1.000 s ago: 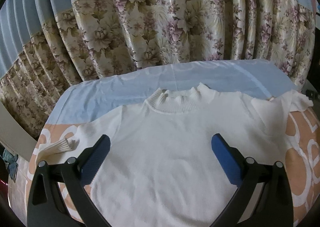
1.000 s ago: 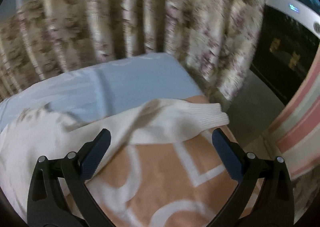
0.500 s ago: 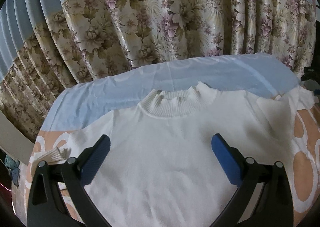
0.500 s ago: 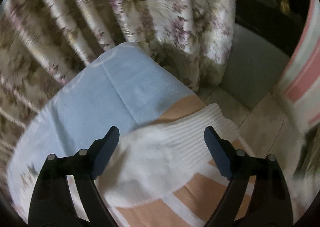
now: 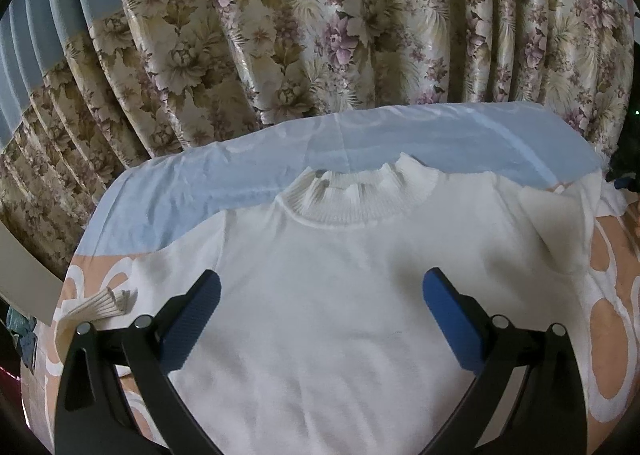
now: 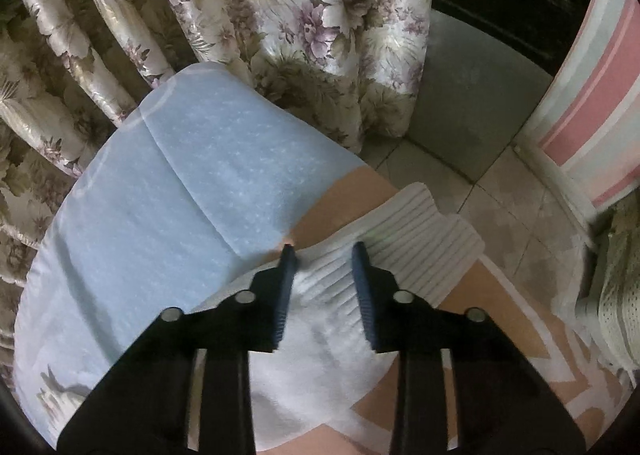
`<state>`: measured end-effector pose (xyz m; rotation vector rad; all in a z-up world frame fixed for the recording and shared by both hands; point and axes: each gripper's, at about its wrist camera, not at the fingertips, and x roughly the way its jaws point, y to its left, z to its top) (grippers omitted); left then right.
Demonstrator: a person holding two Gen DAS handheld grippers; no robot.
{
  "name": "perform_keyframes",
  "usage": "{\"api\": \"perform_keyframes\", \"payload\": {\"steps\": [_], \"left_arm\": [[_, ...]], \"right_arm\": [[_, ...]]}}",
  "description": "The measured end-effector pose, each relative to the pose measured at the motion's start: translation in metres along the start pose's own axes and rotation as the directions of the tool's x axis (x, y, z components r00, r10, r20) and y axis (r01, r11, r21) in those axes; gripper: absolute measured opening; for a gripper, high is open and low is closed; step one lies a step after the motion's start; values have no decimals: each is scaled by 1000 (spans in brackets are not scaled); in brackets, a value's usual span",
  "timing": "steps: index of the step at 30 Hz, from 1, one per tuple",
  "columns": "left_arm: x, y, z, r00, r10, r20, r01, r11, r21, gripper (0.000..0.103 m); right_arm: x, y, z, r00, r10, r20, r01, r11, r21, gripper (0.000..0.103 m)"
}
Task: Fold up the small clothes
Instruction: 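Grasp the ribbed sleeve cuff with the right tool and lift it across the sweater body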
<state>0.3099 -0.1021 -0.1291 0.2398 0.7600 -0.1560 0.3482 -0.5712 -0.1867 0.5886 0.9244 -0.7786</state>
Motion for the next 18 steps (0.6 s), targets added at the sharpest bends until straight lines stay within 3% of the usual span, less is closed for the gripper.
{"api": "perform_keyframes", "payload": {"steps": [3, 8, 11, 15, 17, 18], "left_arm": [[-2, 3, -1, 1000, 0, 4, 0, 1000, -7, 101], [-8, 9, -4, 1000, 12, 10, -12, 1000, -15, 101], [-12, 15, -5, 1000, 15, 12, -15, 999, -30, 101], [-18, 21, -7, 1000, 15, 21, -14, 999, -45, 101], [-22, 23, -8, 999, 18, 26, -17, 999, -47, 101], [-23, 24, -9, 999, 19, 29, -17, 999, -49, 101]], "right_arm": [[-4, -6, -2, 999, 33, 18, -33, 999, -4, 8], [-16, -16, -10, 992, 106, 73, -105, 994, -11, 5], [-37, -20, -17, 970, 195, 144, -189, 980, -54, 5], [-72, -18, -23, 900, 371, 228, -341, 926, -161, 5], [-89, -9, -26, 857, 454, 246, -402, 885, -233, 5], [-101, 0, -28, 821, 515, 245, -444, 847, -292, 5]]}}
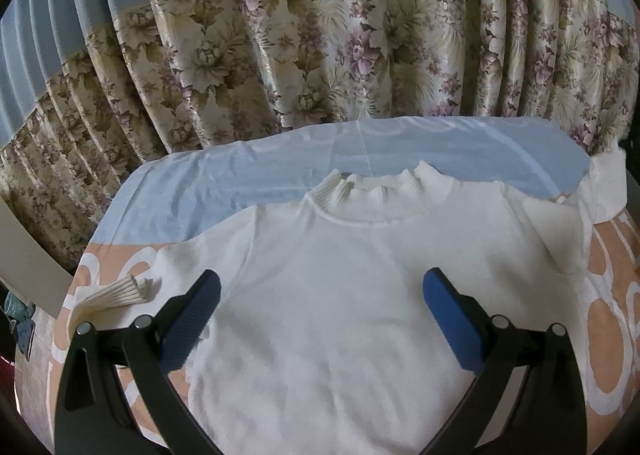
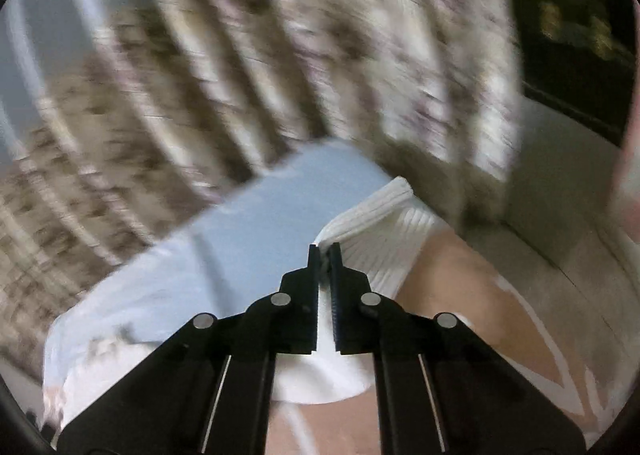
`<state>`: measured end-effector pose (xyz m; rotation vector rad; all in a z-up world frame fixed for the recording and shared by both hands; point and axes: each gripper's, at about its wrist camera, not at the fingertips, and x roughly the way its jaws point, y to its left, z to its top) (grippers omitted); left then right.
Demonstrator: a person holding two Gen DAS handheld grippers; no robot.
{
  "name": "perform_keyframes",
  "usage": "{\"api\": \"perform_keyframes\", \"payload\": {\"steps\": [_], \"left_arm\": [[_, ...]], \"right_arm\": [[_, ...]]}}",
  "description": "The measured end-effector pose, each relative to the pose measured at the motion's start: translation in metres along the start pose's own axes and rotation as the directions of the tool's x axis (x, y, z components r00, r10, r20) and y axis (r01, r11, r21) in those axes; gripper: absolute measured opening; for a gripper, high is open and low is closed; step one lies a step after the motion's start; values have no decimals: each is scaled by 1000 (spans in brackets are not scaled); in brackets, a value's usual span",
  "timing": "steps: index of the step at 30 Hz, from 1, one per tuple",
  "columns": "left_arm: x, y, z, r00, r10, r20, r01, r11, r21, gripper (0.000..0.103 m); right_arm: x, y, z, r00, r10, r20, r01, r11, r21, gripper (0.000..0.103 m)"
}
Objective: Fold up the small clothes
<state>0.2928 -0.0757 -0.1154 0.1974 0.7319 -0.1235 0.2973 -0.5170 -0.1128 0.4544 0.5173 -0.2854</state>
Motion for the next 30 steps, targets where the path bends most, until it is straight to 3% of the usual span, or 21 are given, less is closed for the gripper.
{"api": "perform_keyframes", "payload": {"steps": [3, 5, 9, 11, 12, 15, 19, 23, 25, 27, 30], "left_arm": [[-4, 3, -2, 1000, 2, 6, -2, 1000, -10, 101], [-7, 7, -4, 1000, 17, 10, -17, 1000, -16, 101], [-8, 24, -4, 999, 49, 8, -49, 998, -51, 101], [-10, 39, -5, 997, 76, 8, -75, 994, -74, 101], [-10, 45, -6, 996, 87, 8, -86, 993, -83, 101], [-8, 69, -9, 992, 125, -2, -124, 985, -119, 101], [-1, 95, -17, 987, 157, -31, -160, 975, -157, 101], [12, 106, -26, 983, 171, -60, -178, 972, -153, 101], [21, 105, -30, 983, 167, -81, -177, 975, -133, 101], [30, 102, -30, 984, 151, -98, -162, 980, -118, 101], [40, 95, -26, 990, 90, -106, -101, 989, -104, 101]], "right_arm": [[-8, 43, 2, 990, 137, -11, -138, 984, -117, 5], [-14, 75, 0, 966, 254, -41, -257, 949, -181, 5], [-33, 149, -23, 878, 457, -142, -477, 816, -327, 5], [-41, 183, -37, 821, 530, -213, -570, 733, -373, 5], [-46, 207, -49, 775, 572, -269, -631, 667, -396, 5], [-51, 257, -85, 699, 596, -396, -714, 544, -441, 5], [-22, 295, -131, 681, 520, -516, -732, 512, -449, 6], [8, 305, -174, 696, 425, -579, -709, 537, -457, 10], [9, 307, -185, 720, 384, -578, -680, 557, -477, 27], [-1, 300, -184, 732, 394, -555, -670, 564, -483, 33], [-12, 274, -159, 758, 430, -491, -642, 627, -441, 53]]}}
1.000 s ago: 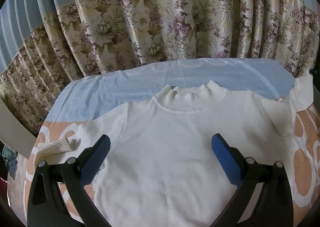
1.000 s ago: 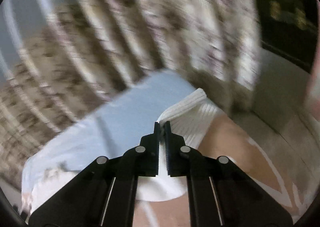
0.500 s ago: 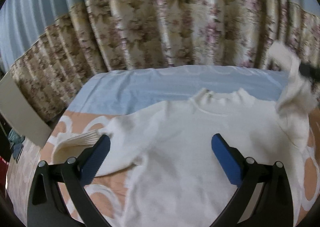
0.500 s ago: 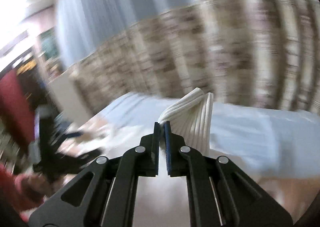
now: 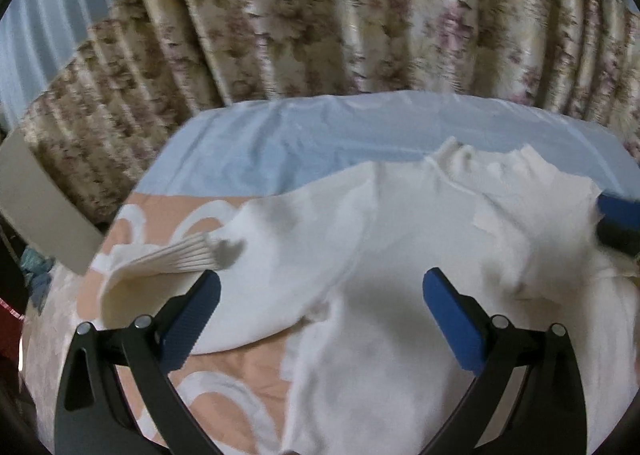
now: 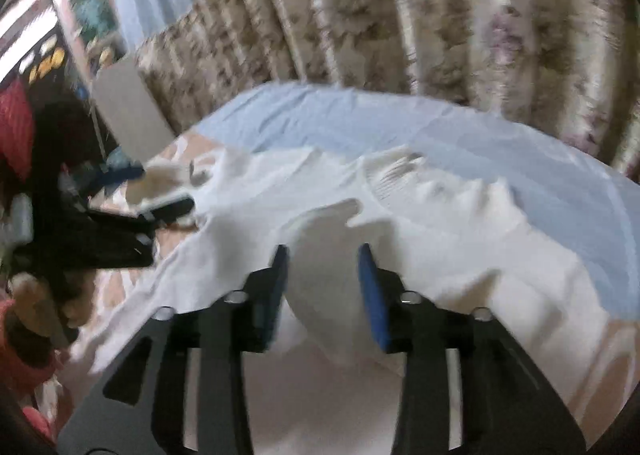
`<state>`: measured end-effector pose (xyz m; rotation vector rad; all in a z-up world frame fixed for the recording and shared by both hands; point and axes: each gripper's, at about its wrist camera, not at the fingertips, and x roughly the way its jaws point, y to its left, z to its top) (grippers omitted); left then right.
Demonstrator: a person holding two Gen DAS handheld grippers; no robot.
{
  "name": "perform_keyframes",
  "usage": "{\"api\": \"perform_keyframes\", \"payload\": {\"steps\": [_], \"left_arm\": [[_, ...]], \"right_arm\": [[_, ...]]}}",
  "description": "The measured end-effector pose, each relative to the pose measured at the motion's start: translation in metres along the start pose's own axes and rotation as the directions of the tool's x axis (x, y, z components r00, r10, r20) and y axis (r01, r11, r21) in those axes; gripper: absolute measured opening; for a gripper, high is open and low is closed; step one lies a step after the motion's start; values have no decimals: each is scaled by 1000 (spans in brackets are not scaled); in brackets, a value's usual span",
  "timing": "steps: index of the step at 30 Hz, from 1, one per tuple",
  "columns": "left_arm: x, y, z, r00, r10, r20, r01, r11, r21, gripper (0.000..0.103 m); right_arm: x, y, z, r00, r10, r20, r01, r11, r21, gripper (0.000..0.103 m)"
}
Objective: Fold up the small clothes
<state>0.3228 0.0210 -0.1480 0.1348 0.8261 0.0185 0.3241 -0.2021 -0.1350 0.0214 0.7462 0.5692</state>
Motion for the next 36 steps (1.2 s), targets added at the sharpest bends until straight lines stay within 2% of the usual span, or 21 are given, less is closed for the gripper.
{"api": "perform_keyframes", "payload": {"steps": [2, 6, 8, 11, 14, 15, 16, 17, 19, 21, 23, 26, 28, 31, 33, 35, 36], "left_arm": [[3, -9, 5, 999, -38, 9, 38, 999, 8, 101], [13, -28, 21, 991, -137, 5, 137, 990, 28, 101], [17, -38, 30, 977, -214, -11, 214, 976, 30, 101], [25, -60, 43, 945, -323, -58, 326, 944, 53, 101], [35, -80, 46, 942, -317, -108, 327, 940, 98, 100], [37, -84, 46, 940, -321, -115, 333, 937, 109, 95], [42, -90, 46, 934, -330, -135, 347, 930, 124, 79], [48, -95, 45, 925, -343, -164, 365, 922, 130, 55], [58, -97, 39, 900, -377, -221, 408, 906, 115, 28], [65, -98, 36, 892, -384, -239, 417, 903, 107, 25], [65, -96, 34, 899, -381, -215, 410, 905, 112, 17], [60, -81, 34, 904, -391, -171, 406, 911, 66, 16], [57, -60, 34, 911, -390, -135, 394, 919, 3, 16], [57, -31, 32, 927, -362, -96, 355, 931, -88, 16], [61, -14, 28, 930, -357, -87, 342, 927, -153, 16], [68, -4, 24, 937, -336, -94, 313, 928, -200, 16], [70, -3, 22, 938, -334, -97, 308, 927, -212, 16]], "right_arm": [[-18, -19, -2, 999, -39, 32, 37, 998, 49, 56], [-35, -55, -18, 988, -154, 13, 151, 980, 128, 56], [-38, -66, -29, 984, -177, 8, 173, 971, 164, 56], [-44, -73, -41, 982, -188, 20, 181, 965, 191, 56], [-44, -73, -46, 982, -188, 23, 180, 965, 188, 56], [-43, -73, -48, 981, -193, 22, 186, 965, 187, 56], [-42, -74, -50, 980, -198, 21, 191, 964, 185, 56], [-42, -75, -51, 980, -200, 19, 193, 963, 188, 56], [-40, -77, -53, 978, -206, 9, 201, 961, 191, 56], [-40, -77, -54, 978, -208, -1, 204, 960, 190, 56], [-40, -76, -56, 978, -208, -15, 207, 962, 179, 56], [-36, -75, -58, 973, -228, -44, 232, 961, 153, 56], [-32, -75, -59, 972, -225, -69, 233, 962, 143, 55], [-22, -62, -60, 978, -179, -111, 188, 979, 74, 55], [-16, -54, -63, 981, -141, -132, 147, 988, 38, 57], [-1, -51, -66, 972, -148, -182, 152, 988, 7, 57], [6, -51, -67, 965, -161, -205, 163, 987, -8, 46]]}}
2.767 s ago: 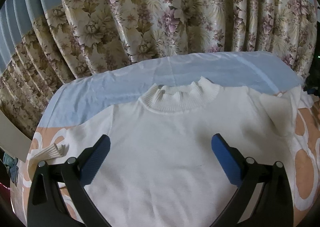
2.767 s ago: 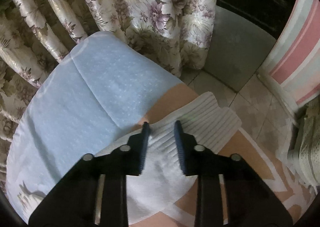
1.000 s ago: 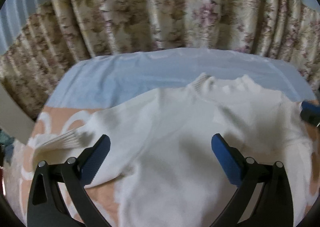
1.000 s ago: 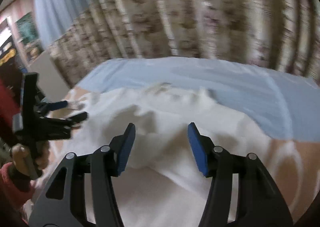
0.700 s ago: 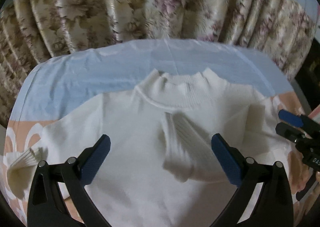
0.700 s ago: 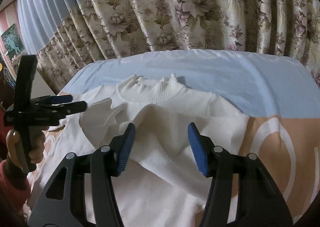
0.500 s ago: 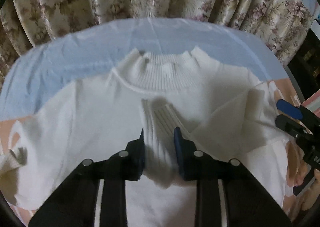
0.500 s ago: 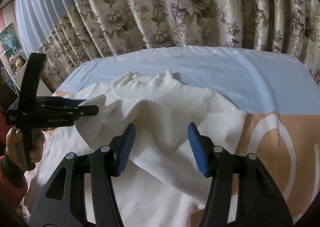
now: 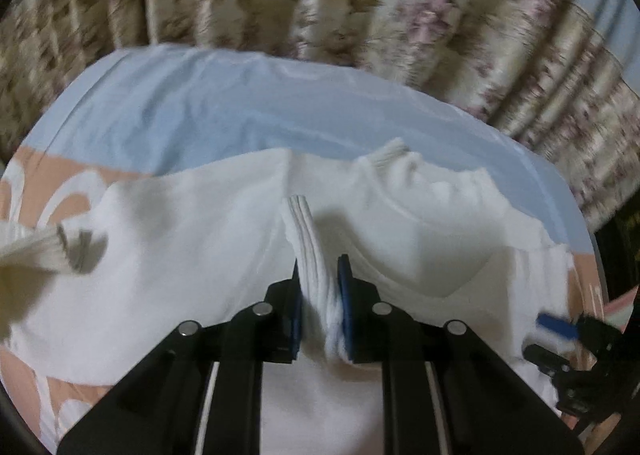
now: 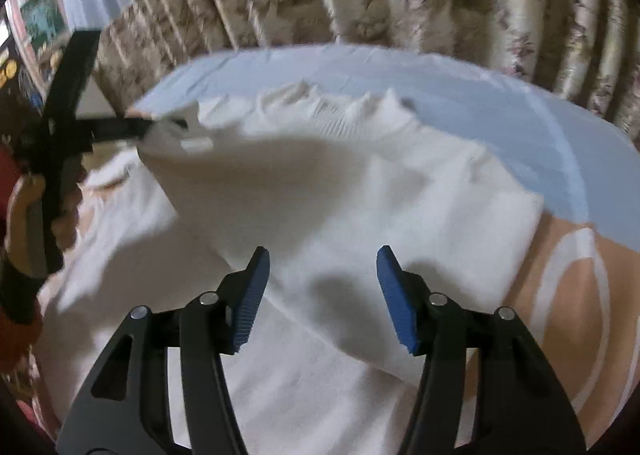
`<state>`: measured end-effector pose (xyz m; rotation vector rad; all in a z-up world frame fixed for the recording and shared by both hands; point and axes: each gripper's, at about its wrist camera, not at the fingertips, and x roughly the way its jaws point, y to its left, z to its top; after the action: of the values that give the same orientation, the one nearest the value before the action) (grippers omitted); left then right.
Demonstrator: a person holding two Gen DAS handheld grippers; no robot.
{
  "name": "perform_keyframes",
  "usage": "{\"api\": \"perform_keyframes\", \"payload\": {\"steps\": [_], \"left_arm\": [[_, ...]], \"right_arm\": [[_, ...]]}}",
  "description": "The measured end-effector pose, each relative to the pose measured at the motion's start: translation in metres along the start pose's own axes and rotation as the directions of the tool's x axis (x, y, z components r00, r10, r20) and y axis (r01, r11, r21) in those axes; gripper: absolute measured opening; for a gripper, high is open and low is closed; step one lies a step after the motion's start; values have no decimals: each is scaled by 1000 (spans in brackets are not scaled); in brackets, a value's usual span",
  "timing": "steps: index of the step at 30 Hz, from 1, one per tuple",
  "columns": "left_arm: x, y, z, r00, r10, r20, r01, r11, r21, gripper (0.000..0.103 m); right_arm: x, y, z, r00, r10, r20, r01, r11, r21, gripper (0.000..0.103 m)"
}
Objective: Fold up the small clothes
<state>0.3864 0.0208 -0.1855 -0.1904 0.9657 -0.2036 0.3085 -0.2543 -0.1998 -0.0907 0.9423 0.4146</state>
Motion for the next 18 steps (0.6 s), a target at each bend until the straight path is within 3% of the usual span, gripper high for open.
{"api": "perform_keyframes", "payload": {"steps": [1, 2, 3, 4, 9, 11, 14, 15, 17, 18], "left_arm": [[1, 2, -2, 1000, 5, 2, -5, 1000, -13, 16], [3, 5, -2, 1000, 12, 5, -12, 1000, -24, 16], [1, 8, -4, 1000, 13, 11, -13, 999, -44, 16], [-1, 10, -6, 1000, 8, 14, -7, 998, -61, 16], [-24, 24, -28, 999, 15, 32, -10, 989, -150, 17], [-32, 33, -38, 999, 29, 20, -24, 982, -189, 25], [-42, 40, -47, 995, 102, 22, -97, 981, -169, 33], [-45, 41, -46, 992, 120, 27, -114, 981, -158, 37], [-51, 39, -43, 985, 165, 45, -159, 980, -121, 63], [-58, 35, -40, 979, 187, 75, -180, 979, -91, 66]], "right_arm": [[6, 1, 0, 1000, -21, -14, 21, 1000, -13, 23], [8, 1, -1, 999, -34, 3, 34, 999, -22, 20], [8, 0, -1, 1000, -28, 10, 28, 1000, -14, 9], [6, -2, -1, 1000, -24, 18, 24, 1000, -7, 4], [-5, 11, -12, 1000, 24, -8, -25, 996, -81, 4], [-7, 13, -16, 999, 24, -21, -26, 995, -95, 4], [-8, 7, -22, 999, 20, -34, -23, 997, -73, 4], [-7, 6, -22, 999, 25, -34, -27, 998, -65, 4], [-9, 5, -21, 999, 29, -24, -30, 998, -55, 4], [-10, 6, -20, 999, 30, -17, -31, 998, -52, 5]]}}
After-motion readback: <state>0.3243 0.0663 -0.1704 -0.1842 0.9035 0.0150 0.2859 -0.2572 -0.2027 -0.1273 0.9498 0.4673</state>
